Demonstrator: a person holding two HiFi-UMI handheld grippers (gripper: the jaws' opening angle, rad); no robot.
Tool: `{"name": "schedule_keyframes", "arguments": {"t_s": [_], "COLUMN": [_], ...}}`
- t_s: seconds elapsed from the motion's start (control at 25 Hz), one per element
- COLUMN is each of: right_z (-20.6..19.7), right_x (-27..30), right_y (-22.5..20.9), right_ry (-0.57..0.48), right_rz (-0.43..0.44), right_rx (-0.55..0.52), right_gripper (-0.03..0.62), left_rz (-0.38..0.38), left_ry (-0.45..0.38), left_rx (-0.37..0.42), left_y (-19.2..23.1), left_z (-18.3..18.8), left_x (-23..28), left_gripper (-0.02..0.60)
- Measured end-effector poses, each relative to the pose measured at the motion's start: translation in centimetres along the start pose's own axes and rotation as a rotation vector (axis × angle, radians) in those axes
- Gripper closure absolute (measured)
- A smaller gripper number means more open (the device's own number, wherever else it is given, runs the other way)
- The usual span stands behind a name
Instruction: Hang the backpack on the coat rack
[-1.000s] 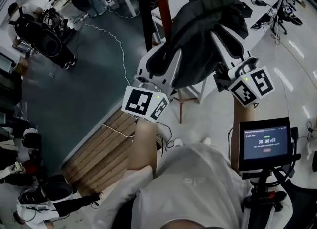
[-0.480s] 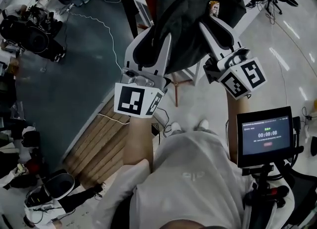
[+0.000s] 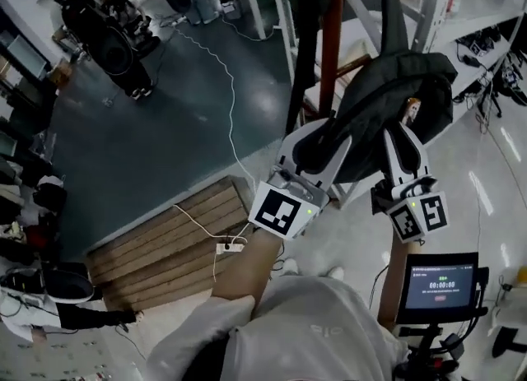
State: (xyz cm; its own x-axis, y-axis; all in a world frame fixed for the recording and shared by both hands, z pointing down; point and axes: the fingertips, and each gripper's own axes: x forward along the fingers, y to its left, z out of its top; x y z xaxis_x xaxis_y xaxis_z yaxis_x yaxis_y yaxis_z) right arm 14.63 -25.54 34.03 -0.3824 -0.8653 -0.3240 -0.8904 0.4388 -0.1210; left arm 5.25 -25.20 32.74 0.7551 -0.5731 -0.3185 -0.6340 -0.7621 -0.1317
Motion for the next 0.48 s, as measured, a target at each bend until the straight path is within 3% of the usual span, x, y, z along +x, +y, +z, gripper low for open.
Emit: {"name": "schedule_keyframes", "arguments": {"t_s": [0.2,0.48], "right_z": [0.12,-0.23], "right_x": [0.13,0.7], "right_y": [0.01,0.79], "right_ry": [0.004,0.004], "right_rz": [-0.016,-0.014], "right_rx": [0.004,0.013], "right_gripper": [0.494,0.494], "left_rz": [-0.033,-0.035], "left_ry": [0.022,0.02], "left_rx": [-0.048,-0.029], "left_y": [-0.12,0.26], "left_z": [-0.09,0.29], "left_x": [0.08,-0.56], "left_gripper": [0.457,0.457]}}
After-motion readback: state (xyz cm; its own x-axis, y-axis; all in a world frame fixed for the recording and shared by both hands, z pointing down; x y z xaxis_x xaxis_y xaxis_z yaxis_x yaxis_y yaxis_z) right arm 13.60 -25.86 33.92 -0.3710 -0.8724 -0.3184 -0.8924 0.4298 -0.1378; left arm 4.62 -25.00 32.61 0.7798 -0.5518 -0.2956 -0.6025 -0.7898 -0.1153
